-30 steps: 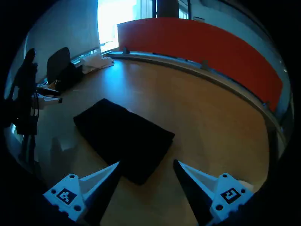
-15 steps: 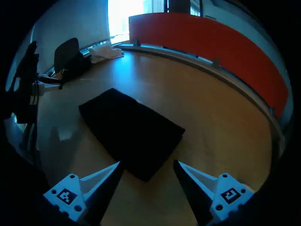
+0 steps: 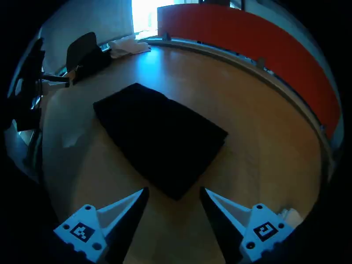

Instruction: Fold towel

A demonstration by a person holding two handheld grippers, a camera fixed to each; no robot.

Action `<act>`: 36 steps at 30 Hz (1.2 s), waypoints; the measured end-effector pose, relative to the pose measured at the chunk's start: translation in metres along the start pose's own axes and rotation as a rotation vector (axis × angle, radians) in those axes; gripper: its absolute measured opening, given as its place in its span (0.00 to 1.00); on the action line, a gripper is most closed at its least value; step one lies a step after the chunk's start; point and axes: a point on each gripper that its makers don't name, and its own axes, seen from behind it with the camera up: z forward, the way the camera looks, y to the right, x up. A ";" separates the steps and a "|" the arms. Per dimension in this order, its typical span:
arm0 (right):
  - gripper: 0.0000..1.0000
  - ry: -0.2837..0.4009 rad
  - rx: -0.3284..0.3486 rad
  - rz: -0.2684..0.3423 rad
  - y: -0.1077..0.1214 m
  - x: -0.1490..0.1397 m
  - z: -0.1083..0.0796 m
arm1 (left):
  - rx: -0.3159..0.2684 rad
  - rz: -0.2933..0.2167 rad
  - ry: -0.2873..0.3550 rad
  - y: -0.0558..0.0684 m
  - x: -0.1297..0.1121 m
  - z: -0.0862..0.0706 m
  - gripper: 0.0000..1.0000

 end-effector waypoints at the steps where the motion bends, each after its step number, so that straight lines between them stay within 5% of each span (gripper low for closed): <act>1: 0.85 -0.002 0.000 -0.002 0.000 -0.001 0.000 | 0.001 0.000 -0.001 -0.001 -0.001 0.000 0.87; 9: 0.63 -0.030 0.011 -0.019 0.001 -0.009 0.001 | 0.006 -0.001 -0.005 -0.004 -0.005 -0.003 0.87; 18: 0.51 -0.030 0.018 -0.020 0.003 -0.009 0.003 | 0.001 0.002 -0.006 -0.002 -0.006 -0.003 0.87; 29: 0.05 -0.034 0.033 -0.008 0.001 -0.010 0.005 | 0.001 0.003 -0.008 -0.002 -0.007 -0.005 0.87; 36: 0.05 -0.033 0.022 -0.006 0.000 -0.007 0.004 | 0.000 0.009 -0.005 -0.003 -0.006 -0.005 0.87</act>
